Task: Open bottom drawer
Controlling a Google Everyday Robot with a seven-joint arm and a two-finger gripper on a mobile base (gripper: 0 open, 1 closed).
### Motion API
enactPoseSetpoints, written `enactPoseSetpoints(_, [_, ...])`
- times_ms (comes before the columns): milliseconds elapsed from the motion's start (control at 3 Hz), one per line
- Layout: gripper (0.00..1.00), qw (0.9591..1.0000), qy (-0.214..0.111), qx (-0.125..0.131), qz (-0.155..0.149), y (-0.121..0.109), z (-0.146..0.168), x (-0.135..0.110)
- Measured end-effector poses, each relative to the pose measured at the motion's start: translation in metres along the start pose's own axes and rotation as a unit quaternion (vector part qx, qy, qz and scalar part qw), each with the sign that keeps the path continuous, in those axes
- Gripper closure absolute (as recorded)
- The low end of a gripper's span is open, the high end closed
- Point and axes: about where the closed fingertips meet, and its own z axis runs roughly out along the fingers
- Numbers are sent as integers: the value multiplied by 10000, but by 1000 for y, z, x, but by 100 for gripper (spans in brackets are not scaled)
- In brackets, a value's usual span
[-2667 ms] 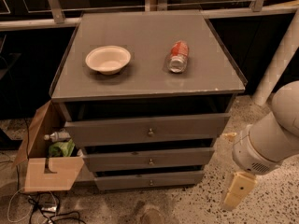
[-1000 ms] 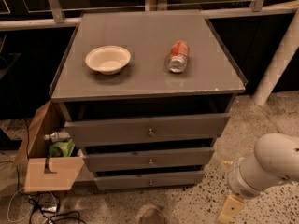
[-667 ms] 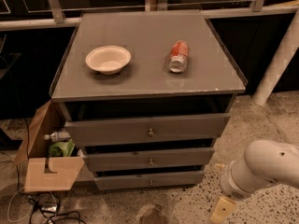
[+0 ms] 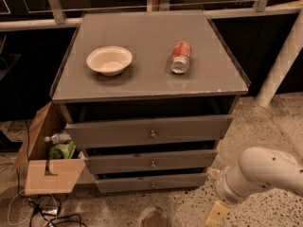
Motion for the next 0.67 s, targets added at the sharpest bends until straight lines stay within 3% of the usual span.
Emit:
enactPoseSetpoints(333, [0,9998,90,-125,97,6,41,13])
enactPoseSetpoints(667, [0,9987,147,-359,331,-5,116,29])
